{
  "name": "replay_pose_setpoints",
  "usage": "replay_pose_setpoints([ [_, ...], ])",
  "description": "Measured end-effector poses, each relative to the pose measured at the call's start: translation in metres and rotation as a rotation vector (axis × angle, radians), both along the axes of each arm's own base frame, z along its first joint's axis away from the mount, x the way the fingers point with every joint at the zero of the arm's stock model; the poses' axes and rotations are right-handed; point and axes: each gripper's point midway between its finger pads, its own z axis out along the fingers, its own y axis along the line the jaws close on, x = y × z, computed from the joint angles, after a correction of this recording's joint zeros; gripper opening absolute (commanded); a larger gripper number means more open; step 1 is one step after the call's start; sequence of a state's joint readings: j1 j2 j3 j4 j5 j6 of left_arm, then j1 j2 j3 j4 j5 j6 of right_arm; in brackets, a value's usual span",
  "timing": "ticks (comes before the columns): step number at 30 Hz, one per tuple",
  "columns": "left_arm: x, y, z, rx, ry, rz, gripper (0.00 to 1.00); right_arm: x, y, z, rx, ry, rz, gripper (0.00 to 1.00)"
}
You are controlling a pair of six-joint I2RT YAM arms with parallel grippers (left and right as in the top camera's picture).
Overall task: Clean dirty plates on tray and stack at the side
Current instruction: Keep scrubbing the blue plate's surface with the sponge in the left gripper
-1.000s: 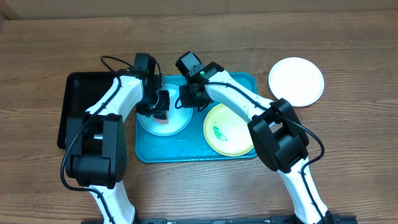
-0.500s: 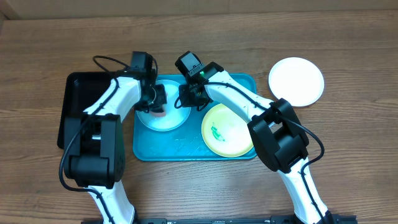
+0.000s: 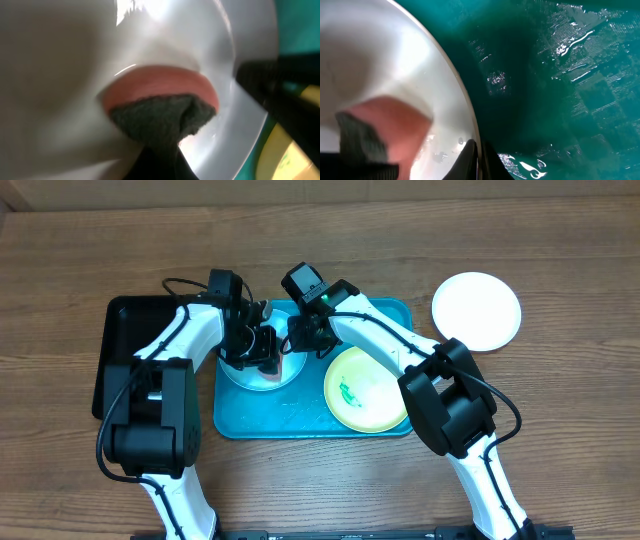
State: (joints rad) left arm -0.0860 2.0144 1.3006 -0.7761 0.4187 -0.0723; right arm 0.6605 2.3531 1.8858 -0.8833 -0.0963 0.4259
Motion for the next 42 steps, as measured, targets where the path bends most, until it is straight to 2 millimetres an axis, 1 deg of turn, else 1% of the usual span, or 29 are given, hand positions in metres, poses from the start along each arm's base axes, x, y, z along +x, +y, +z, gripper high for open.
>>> replay_pose_setpoints([
  [3, -0.004, 0.016, -0.003, 0.067, 0.027, 0.023, 0.04, 0.000, 0.000, 0.000, 0.000, 0.000, 0.000, 0.04],
  [7, 0.003, 0.044, -0.003, 0.176, 0.047, 0.160, 0.04, 0.000, 0.000, 0.000, 0.000, 0.000, 0.000, 0.04],
  [9, 0.018, 0.064, -0.002, 0.213, 0.015, 0.270, 0.04, 0.000, 0.000, 0.000, 0.000, 0.000, 0.001, 0.04],
  [12, 0.039, 0.079, 0.000, 0.216, -0.045, 0.367, 0.04, 0.000, 0.000, 0.000, 0.000, 0.000, 0.000, 0.04],
  [15, 0.052, 0.077, 0.002, 0.171, -0.085, 0.405, 0.04, 0.000, 0.000, 0.000, 0.000, 0.000, 0.000, 0.04],
  [18, 0.057, 0.063, 0.004, 0.103, -0.093, 0.402, 0.04, 0.000, 0.000, 0.000, 0.001, -0.001, 0.000, 0.04],
  [21, 0.056, 0.045, 0.005, 0.064, -0.085, 0.372, 0.04, 0.001, 0.001, 0.000, 0.003, -0.003, 0.000, 0.04],
  [23, 0.053, 0.029, 0.005, 0.054, -0.081, 0.336, 0.04, 0.001, 0.001, 0.000, 0.003, -0.003, 0.000, 0.04],
  [26, 0.042, 0.009, 0.002, 0.070, -0.064, 0.271, 0.04, 0.001, 0.000, 0.000, 0.002, -0.002, 0.000, 0.04],
  [27, 0.037, 0.004, 0.001, 0.089, -0.053, 0.255, 0.04, 0.000, 0.000, 0.000, 0.001, -0.001, 0.000, 0.04],
  [29, 0.028, 0.002, -0.001, 0.141, -0.033, 0.231, 0.04, -0.001, 0.000, 0.000, -0.001, 0.002, 0.001, 0.04],
  [31, 0.019, 0.004, -0.001, 0.197, -0.010, 0.220, 0.04, -0.002, -0.001, 0.000, -0.004, 0.006, 0.001, 0.04],
  [33, 0.010, 0.011, -0.002, 0.260, 0.018, 0.213, 0.04, -0.002, -0.001, 0.000, -0.003, 0.008, 0.002, 0.04],
  [35, -0.001, 0.024, -0.002, 0.343, 0.046, 0.209, 0.04, -0.004, 0.002, 0.000, 0.002, 0.011, 0.009, 0.04],
  [38, -0.010, 0.049, -0.002, 0.492, 0.061, 0.209, 0.04, -0.005, 0.002, 0.000, 0.000, 0.011, 0.012, 0.04],
  [41, -0.011, 0.074, 0.001, 0.615, 0.047, 0.224, 0.04, -0.005, 0.002, 0.000, 0.000, 0.010, 0.013, 0.04],
  [42, -0.010, 0.080, 0.002, 0.633, 0.043, 0.234, 0.04, -0.004, 0.002, 0.000, 0.000, 0.009, 0.013, 0.04],
])
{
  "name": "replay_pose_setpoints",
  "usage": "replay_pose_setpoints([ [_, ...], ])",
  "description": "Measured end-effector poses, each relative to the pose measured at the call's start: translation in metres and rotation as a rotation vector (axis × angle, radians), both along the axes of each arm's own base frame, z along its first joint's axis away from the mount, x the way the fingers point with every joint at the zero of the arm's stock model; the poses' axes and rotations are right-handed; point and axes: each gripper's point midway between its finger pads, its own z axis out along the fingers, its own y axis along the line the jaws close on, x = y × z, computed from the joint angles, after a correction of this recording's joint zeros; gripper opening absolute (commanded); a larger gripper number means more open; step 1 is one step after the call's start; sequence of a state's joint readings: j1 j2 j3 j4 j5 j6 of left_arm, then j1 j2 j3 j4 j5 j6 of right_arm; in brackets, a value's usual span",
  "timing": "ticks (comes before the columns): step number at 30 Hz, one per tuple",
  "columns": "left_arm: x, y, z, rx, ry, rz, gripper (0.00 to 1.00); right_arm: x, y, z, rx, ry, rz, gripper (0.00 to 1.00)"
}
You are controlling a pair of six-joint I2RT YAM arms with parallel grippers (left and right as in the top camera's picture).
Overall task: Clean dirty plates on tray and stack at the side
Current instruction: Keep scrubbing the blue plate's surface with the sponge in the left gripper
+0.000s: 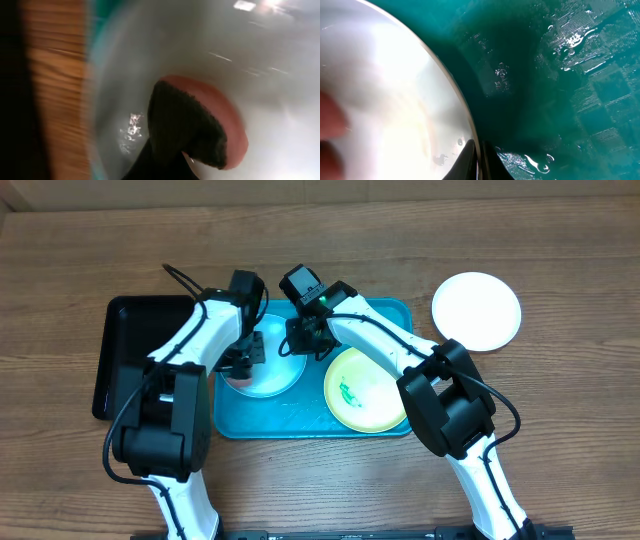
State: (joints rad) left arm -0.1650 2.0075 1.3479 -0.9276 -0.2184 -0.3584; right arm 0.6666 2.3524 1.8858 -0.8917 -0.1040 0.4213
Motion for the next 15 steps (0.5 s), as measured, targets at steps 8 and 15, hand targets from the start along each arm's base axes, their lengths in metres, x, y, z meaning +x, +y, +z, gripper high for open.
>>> replay_pose_setpoints([
  [8, 0.050, -0.013, 0.001, -0.233, -0.183, 0.066, 0.04, 0.000, 0.000, 0.000, 0.001, -0.002, -0.001, 0.04],
  [15, 0.039, -0.068, 0.003, -0.437, -0.123, -0.003, 0.04, 0.000, 0.000, 0.000, 0.001, -0.002, -0.001, 0.04],
])
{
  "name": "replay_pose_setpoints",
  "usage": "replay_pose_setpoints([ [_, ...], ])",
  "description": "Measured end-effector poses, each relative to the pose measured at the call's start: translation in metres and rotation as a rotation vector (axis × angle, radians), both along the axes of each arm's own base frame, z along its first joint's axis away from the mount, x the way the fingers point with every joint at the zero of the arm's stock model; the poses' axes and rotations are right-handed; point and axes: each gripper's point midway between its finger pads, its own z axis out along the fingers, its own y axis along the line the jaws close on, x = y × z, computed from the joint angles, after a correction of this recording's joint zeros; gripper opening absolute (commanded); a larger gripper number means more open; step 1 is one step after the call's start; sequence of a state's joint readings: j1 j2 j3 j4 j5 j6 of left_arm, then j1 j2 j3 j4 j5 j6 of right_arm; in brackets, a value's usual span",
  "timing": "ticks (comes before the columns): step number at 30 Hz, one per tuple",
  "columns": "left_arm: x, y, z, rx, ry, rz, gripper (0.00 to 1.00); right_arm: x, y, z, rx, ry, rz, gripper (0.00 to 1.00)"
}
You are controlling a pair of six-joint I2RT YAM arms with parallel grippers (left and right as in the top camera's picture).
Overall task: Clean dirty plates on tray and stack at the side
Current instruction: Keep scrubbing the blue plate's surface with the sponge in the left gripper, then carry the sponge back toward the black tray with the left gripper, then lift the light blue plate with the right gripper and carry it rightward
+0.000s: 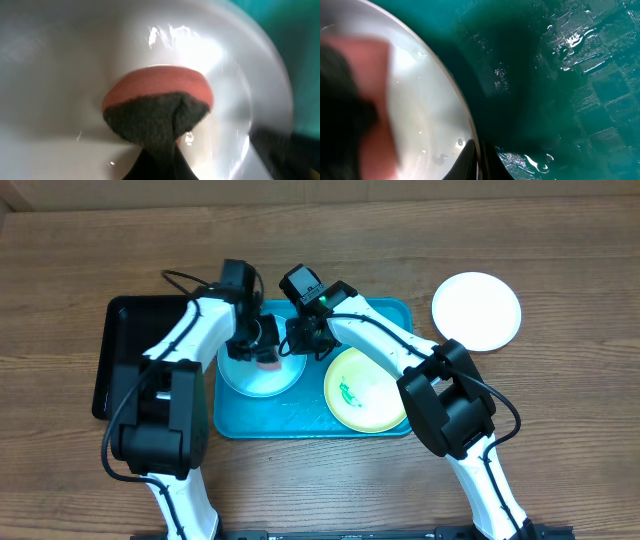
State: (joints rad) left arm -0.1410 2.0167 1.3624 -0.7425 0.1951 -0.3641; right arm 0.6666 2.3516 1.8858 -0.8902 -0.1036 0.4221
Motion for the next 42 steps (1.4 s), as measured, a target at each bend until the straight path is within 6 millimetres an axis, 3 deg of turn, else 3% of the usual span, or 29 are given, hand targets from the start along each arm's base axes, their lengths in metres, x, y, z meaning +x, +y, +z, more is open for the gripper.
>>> replay_pose_setpoints([
  [2, -0.015, -0.007, -0.001, 0.019, 0.051, -0.035, 0.04, 0.000, 0.000, 0.000, 0.000, 0.000, 0.001, 0.04],
  [5, -0.031, 0.006, -0.003, 0.120, 0.113, -0.052, 0.04, 0.000, 0.000, 0.000, -0.001, 0.001, 0.000, 0.04],
  [13, -0.067, 0.079, 0.011, 0.467, 0.271, 0.061, 0.04, -0.001, 0.000, 0.000, 0.001, 0.003, 0.000, 0.04],
  [18, -0.051, 0.116, 0.037, 0.496, 0.208, 0.246, 0.05, -0.003, -0.002, 0.002, -0.012, 0.013, 0.001, 0.04],
  [24, -0.017, 0.133, 0.082, 0.214, 0.000, 0.330, 0.04, -0.005, -0.013, 0.011, -0.085, -0.012, 0.007, 0.04],
  [27, -0.014, 0.137, 0.093, 0.097, -0.034, 0.321, 0.04, 0.003, -0.019, 0.033, -0.151, -0.115, 0.011, 0.04],
  [30, -0.016, 0.144, 0.093, 0.039, -0.032, 0.329, 0.04, 0.010, -0.021, 0.083, -0.247, -0.315, 0.052, 0.04],
  [31, -0.017, 0.147, 0.094, 0.025, -0.032, 0.336, 0.04, 0.010, -0.021, 0.088, -0.257, -0.334, 0.057, 0.04],
  [36, -0.019, 0.164, 0.094, -0.006, -0.039, 0.368, 0.04, 0.004, -0.016, 0.167, -0.461, -0.650, 0.137, 0.04],
  [42, -0.022, 0.177, 0.095, -0.018, -0.041, 0.404, 0.04, -0.009, -0.007, 0.210, -0.733, -0.872, 0.244, 0.04],
])
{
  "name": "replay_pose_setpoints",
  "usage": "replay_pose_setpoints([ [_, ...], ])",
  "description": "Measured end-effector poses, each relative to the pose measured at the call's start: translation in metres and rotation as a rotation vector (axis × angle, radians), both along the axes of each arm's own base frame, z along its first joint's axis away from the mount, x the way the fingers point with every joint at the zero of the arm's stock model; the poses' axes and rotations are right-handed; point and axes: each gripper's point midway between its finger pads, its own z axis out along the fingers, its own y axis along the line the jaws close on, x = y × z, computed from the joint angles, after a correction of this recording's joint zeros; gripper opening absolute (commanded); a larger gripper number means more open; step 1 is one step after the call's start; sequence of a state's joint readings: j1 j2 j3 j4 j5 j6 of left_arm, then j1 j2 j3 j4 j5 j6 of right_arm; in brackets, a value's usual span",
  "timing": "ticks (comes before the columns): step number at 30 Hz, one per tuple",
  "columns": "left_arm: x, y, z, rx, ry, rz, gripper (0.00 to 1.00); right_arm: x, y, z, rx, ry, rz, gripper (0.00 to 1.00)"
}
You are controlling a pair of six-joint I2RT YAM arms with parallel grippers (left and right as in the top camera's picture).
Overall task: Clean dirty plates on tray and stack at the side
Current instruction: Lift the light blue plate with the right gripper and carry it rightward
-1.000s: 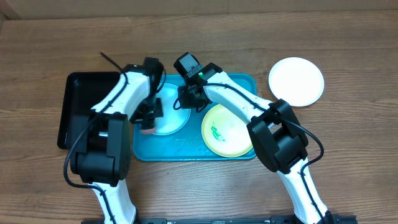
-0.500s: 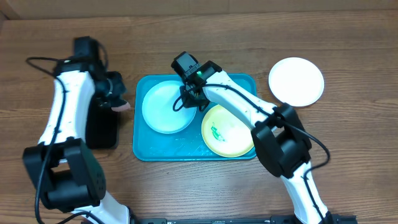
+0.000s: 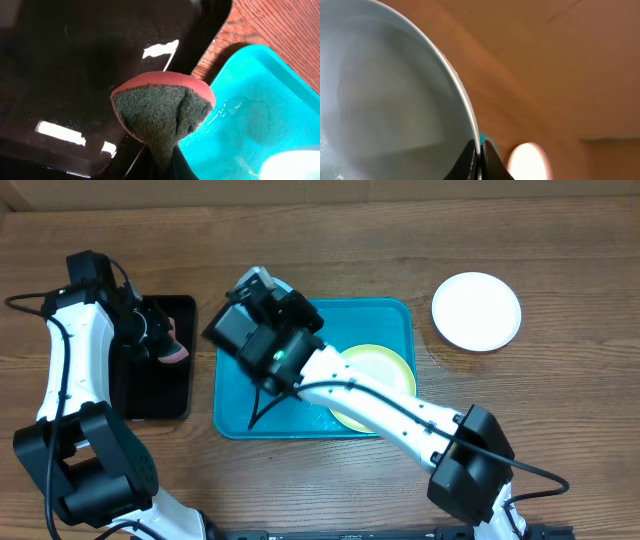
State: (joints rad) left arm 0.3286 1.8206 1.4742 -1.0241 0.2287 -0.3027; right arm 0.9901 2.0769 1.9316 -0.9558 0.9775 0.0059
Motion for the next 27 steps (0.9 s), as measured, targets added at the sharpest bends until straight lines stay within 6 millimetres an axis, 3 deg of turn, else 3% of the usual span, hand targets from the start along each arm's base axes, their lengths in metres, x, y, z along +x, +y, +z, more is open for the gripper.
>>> replay_pose_setpoints([
  [8, 0.000, 0.001, 0.000, -0.011, -0.004, 0.005, 0.04, -0.004, 0.006, 0.049, -0.259, -0.203, 0.009, 0.04],
  [18, 0.001, -0.002, 0.001, -0.028, -0.010, 0.001, 0.04, -0.005, 0.002, 0.060, -0.340, -0.236, -0.011, 0.04],
  [22, 0.001, -0.002, 0.001, -0.029, -0.010, 0.001, 0.04, 0.001, -0.001, 0.048, -0.257, -0.199, -0.010, 0.04],
  [27, 0.001, -0.003, 0.001, -0.031, -0.011, 0.000, 0.04, 0.027, -0.028, -0.009, -0.005, 0.064, -0.024, 0.04],
])
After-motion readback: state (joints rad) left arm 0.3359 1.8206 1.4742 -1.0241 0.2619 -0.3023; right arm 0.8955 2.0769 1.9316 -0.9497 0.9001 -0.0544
